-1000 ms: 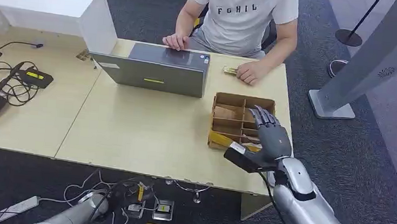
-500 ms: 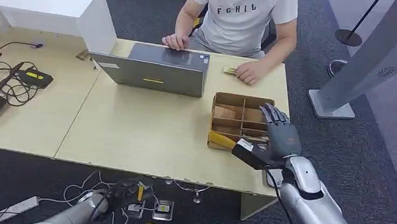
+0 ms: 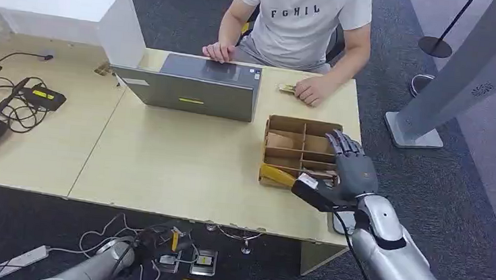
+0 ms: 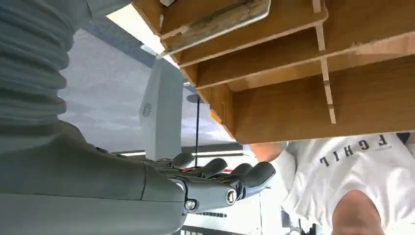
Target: Pass the card to the sensor for recognition and then transmit it.
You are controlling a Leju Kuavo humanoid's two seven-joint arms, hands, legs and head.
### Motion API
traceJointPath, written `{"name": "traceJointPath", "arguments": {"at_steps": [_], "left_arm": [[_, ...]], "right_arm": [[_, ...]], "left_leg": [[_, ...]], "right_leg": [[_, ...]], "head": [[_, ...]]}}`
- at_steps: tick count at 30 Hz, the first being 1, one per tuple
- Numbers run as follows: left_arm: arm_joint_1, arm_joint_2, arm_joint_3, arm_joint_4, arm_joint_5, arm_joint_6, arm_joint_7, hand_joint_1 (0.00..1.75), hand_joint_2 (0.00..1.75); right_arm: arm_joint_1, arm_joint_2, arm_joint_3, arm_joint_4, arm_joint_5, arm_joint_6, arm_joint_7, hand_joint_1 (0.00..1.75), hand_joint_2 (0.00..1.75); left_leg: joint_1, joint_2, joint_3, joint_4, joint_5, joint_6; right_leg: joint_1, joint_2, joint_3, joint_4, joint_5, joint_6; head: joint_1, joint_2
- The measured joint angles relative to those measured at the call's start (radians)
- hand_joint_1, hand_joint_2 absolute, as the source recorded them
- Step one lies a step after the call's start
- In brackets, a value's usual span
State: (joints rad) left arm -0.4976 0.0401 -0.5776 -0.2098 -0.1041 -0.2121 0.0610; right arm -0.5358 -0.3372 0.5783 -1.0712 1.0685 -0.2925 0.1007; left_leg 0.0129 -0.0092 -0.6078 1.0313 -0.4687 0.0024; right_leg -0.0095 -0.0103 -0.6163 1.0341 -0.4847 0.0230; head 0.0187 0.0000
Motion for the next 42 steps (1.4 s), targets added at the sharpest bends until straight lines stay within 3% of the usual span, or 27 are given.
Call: {"name": "traceJointPath", "arguments": {"at_steps": [9,26,27,28,29,42], "left_arm": [[0.000,0.001,0.000,0.000,0.000,-0.007,0.000,0.00,0.00],[0.000,0.004,0.000,0.000,0.000,-0.010,0.000,0.00,0.00],[0.000,0.004,0.001,0.000,0.000,-0.010,0.000,0.00,0.00],[0.000,0.004,0.001,0.000,0.000,-0.010,0.000,0.00,0.00],[0.000,0.004,0.001,0.000,0.000,-0.010,0.000,0.00,0.00],[0.000,0.009,0.008,-0.002,-0.008,-0.017,0.000,0.00,0.00]], "right_arm": [[0.003,0.001,0.000,-0.003,0.008,0.062,0.014,0.00,1.75],[0.013,0.001,0.000,-0.011,0.008,0.072,0.014,0.00,1.75],[0.013,0.001,0.000,-0.011,0.008,0.072,0.014,0.47,1.75],[0.013,0.001,0.000,-0.011,0.008,0.073,0.014,1.52,1.75],[0.013,0.001,0.000,-0.011,0.008,0.075,0.014,1.75,1.75],[0.015,0.002,-0.007,-0.011,0.006,0.095,0.020,1.75,1.75]], "left_leg": [[0.000,0.000,0.000,0.000,0.000,0.000],[0.000,0.001,0.000,0.000,0.000,0.000],[0.000,0.001,0.000,0.000,0.000,0.000],[0.000,0.001,0.000,0.000,0.000,0.000],[0.000,0.001,0.000,0.000,0.000,0.000],[0.000,0.001,0.000,0.000,0.000,0.000]], "right_leg": [[0.000,0.000,0.000,0.000,0.000,0.000],[0.000,0.000,0.000,0.000,0.000,0.000],[0.000,0.000,0.000,0.000,0.000,0.000],[0.000,0.000,0.000,0.000,0.000,0.000],[0.000,0.000,0.000,0.000,0.000,0.000],[0.000,0.001,0.000,0.000,0.000,0.000]], "head": [[0.000,0.000],[0.000,0.000],[0.000,0.000],[0.000,0.000],[0.000,0.000],[0.000,0.000]]}}
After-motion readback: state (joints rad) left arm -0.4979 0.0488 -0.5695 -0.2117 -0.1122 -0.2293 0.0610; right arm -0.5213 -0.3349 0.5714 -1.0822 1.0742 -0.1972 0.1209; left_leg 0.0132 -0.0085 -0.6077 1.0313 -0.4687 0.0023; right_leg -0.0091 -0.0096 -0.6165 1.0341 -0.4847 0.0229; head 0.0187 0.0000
